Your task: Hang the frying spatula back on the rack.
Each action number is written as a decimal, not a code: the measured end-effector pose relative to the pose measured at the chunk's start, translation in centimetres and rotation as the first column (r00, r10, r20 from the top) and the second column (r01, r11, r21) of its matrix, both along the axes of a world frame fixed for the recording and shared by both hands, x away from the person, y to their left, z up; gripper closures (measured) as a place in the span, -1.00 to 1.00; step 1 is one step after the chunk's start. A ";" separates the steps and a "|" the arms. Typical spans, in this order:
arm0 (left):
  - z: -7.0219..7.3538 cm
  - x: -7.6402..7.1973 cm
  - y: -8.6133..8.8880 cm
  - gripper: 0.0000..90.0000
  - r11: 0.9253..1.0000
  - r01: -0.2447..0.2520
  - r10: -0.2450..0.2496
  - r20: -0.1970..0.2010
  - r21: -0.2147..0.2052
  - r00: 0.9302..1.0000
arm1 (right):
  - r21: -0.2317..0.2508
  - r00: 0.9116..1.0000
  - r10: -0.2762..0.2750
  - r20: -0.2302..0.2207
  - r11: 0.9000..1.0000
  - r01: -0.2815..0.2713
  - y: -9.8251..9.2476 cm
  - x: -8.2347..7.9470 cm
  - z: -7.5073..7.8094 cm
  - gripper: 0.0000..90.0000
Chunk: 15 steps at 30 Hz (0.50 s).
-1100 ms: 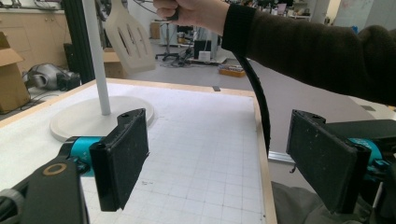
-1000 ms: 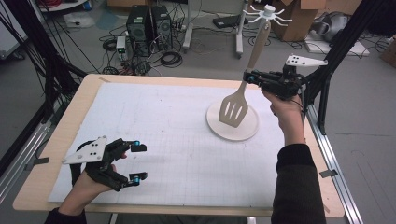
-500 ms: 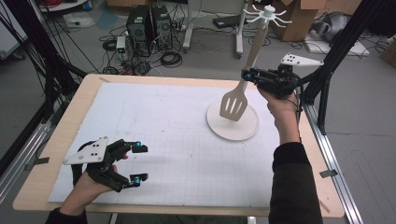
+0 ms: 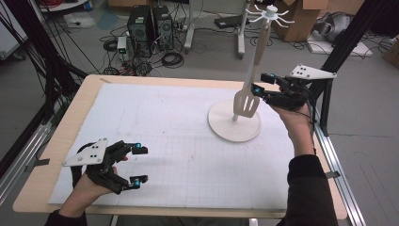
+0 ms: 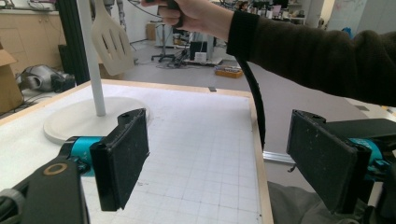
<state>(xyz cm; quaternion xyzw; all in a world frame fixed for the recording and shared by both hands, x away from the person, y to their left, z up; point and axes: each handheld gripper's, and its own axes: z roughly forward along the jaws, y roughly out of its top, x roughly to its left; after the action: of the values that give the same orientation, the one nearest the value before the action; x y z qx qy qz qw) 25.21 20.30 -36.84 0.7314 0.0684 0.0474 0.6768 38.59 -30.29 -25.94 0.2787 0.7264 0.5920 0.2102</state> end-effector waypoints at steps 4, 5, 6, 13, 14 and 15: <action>-0.2 0.2 0.0 -0.53 1.000 -0.004 0.004 -0.002 0.004 1.000 | 0.000 0.999 0.010 0.030 1.000 -0.010 -0.9 -1.5 -0.8 -0.37; -0.3 0.2 0.0 -0.53 1.000 -0.007 0.007 -0.003 0.006 1.000 | -0.002 0.999 0.011 0.031 1.000 -0.011 -1.1 -1.8 -1.1 -0.39; -0.3 0.3 0.0 -0.53 1.000 -0.008 0.008 -0.005 0.003 1.000 | -0.003 1.000 0.014 0.028 1.000 -0.013 -1.3 -2.2 -1.4 -0.42; -0.4 0.3 -0.1 -0.53 1.000 -0.007 0.007 -0.005 0.010 1.000 | 0.006 0.999 0.035 0.041 0.999 -0.036 -2.4 -4.8 -3.0 -0.55; -0.4 0.3 -0.1 -0.53 1.000 -0.009 0.009 -0.004 0.012 1.000 | 0.013 0.998 0.040 0.044 0.999 -0.041 -2.5 -5.1 -3.3 -0.57; -0.4 0.3 -0.1 -0.53 1.000 -0.009 0.009 -0.003 0.013 1.000 | 0.016 0.998 0.043 0.044 0.999 -0.044 -2.5 -5.6 -3.5 -0.58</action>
<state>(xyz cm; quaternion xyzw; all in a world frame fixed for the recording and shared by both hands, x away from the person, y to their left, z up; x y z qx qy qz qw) 25.51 20.18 -37.24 0.7354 0.0724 0.0498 0.6719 33.02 -32.82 -29.45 0.2517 0.7225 0.6085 0.2108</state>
